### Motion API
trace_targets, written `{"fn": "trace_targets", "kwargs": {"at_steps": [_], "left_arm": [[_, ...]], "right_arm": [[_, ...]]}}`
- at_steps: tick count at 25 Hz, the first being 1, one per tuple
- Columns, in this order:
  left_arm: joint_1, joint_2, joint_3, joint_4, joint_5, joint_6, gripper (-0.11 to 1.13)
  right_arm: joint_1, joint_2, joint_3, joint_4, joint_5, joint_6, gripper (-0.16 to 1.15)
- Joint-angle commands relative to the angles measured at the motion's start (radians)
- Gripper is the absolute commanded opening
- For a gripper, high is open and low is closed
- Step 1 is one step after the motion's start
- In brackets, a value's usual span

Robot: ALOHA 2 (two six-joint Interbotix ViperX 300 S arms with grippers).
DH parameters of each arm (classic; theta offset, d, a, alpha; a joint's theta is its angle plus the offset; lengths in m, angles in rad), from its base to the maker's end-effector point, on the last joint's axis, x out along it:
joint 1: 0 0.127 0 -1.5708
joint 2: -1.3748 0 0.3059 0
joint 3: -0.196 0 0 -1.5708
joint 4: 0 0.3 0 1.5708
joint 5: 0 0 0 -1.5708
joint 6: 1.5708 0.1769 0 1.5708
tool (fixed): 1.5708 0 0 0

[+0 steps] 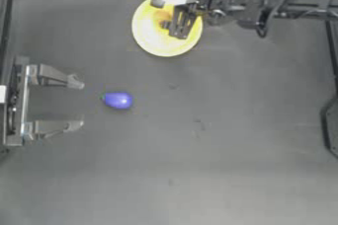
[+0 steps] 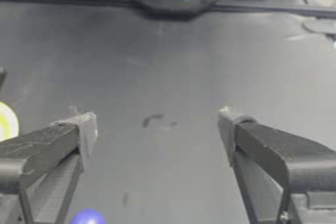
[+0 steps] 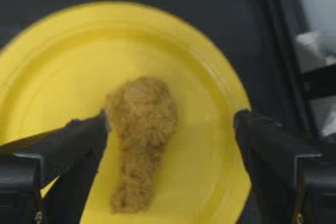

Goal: Put brown chicken wing on plate

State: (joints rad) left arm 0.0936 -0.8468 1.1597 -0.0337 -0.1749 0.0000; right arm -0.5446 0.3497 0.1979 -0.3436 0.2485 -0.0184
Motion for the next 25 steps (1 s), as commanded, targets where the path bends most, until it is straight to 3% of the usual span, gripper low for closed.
{"fn": "trace_targets", "kwargs": {"at_steps": [1,17,25], "left_arm": [[0.008,0.015,-0.026,-0.002,-0.005,0.0,1.03],[0.017,0.015,-0.025,0.0,0.006,0.002,1.03],[0.032,0.002,-0.025,0.0,0.037,0.005,1.03]], "right_arm": [[0.02,-0.109,0.023,0.011,-0.028,0.0,1.02],[0.104,-0.448,0.356,0.031,-0.265,0.012,1.01],[0.152,-0.581,0.471,0.104,-0.255,0.021,1.01]]}}
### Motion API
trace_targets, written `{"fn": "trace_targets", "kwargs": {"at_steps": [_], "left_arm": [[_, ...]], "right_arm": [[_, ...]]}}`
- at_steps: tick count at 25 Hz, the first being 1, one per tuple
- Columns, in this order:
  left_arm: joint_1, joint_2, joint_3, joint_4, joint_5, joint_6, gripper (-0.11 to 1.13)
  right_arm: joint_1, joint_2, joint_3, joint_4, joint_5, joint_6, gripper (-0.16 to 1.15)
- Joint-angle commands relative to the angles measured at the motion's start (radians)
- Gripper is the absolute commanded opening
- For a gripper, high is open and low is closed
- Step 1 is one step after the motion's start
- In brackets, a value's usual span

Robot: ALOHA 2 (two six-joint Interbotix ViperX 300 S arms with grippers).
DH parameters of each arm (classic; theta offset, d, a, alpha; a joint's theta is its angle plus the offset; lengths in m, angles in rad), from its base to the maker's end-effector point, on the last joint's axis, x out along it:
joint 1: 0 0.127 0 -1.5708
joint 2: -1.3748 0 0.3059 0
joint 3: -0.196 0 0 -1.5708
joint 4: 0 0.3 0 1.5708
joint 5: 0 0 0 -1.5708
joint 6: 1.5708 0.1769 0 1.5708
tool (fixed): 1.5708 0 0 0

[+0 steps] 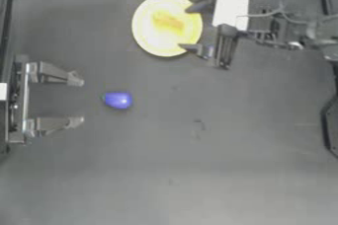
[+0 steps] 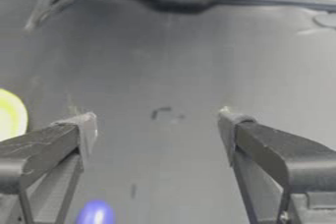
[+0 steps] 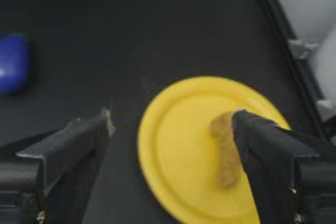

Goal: Put brown chicken wing on plate

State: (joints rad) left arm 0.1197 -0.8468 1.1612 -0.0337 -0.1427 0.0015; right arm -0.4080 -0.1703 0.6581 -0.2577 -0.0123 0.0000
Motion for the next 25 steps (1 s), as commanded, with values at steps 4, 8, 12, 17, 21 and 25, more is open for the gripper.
{"fn": "trace_targets", "kwargs": {"at_steps": [4,8,12,17,21,25], "left_arm": [[0.008,-0.009,-0.025,-0.002,0.008,0.003,1.03],[0.008,-0.017,-0.023,-0.002,0.021,0.003,1.03],[0.008,-0.02,-0.025,-0.002,0.026,0.003,1.03],[0.008,-0.02,-0.025,0.0,0.026,0.003,1.03],[0.008,-0.021,-0.021,0.003,0.026,0.005,1.03],[0.008,-0.032,-0.021,0.005,0.026,0.005,1.03]], "right_arm": [[0.044,-0.117,0.044,0.043,0.035,0.002,1.01],[0.072,-0.167,0.083,0.04,0.035,0.003,1.01],[0.098,-0.23,0.133,0.044,0.006,0.005,1.01],[0.129,-0.31,0.195,0.091,-0.005,0.006,1.01],[0.156,-0.371,0.235,0.118,0.008,0.008,1.01],[0.179,-0.414,0.262,0.123,0.02,0.009,1.01]]}}
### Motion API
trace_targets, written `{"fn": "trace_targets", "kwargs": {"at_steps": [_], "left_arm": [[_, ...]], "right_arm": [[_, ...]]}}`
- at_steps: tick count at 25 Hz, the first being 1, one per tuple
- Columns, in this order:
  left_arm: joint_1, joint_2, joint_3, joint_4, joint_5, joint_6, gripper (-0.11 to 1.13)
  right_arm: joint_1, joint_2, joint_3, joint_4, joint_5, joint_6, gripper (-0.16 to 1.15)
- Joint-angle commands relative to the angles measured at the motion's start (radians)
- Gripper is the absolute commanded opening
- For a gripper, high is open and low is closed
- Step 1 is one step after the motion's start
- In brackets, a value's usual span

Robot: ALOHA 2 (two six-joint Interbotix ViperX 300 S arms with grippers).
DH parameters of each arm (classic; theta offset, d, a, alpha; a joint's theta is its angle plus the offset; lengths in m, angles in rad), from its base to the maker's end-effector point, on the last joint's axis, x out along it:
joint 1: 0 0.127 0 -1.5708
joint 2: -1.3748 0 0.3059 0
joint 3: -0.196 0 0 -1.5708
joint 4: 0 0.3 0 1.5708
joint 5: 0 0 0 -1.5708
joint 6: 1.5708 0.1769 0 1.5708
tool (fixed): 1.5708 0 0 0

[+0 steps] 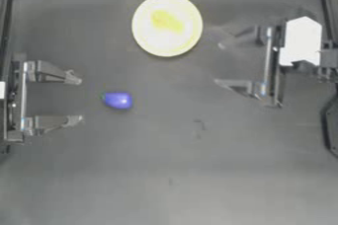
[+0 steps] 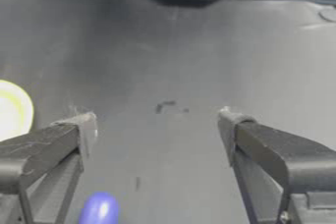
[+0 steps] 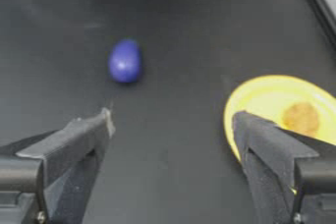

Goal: Put brown chicken wing on plate

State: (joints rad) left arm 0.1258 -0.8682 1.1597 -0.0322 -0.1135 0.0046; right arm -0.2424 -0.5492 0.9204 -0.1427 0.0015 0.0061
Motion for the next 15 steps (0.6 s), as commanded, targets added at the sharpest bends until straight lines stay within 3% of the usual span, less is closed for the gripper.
{"fn": "trace_targets", "kwargs": {"at_steps": [1,15], "left_arm": [[0.002,-0.014,-0.018,0.003,0.0,0.002,1.03],[0.002,-0.052,-0.009,0.008,0.025,0.002,1.03]], "right_arm": [[0.02,-0.046,0.002,0.015,0.012,0.003,1.01],[0.052,-0.173,0.08,0.051,0.025,0.003,1.01]]}}
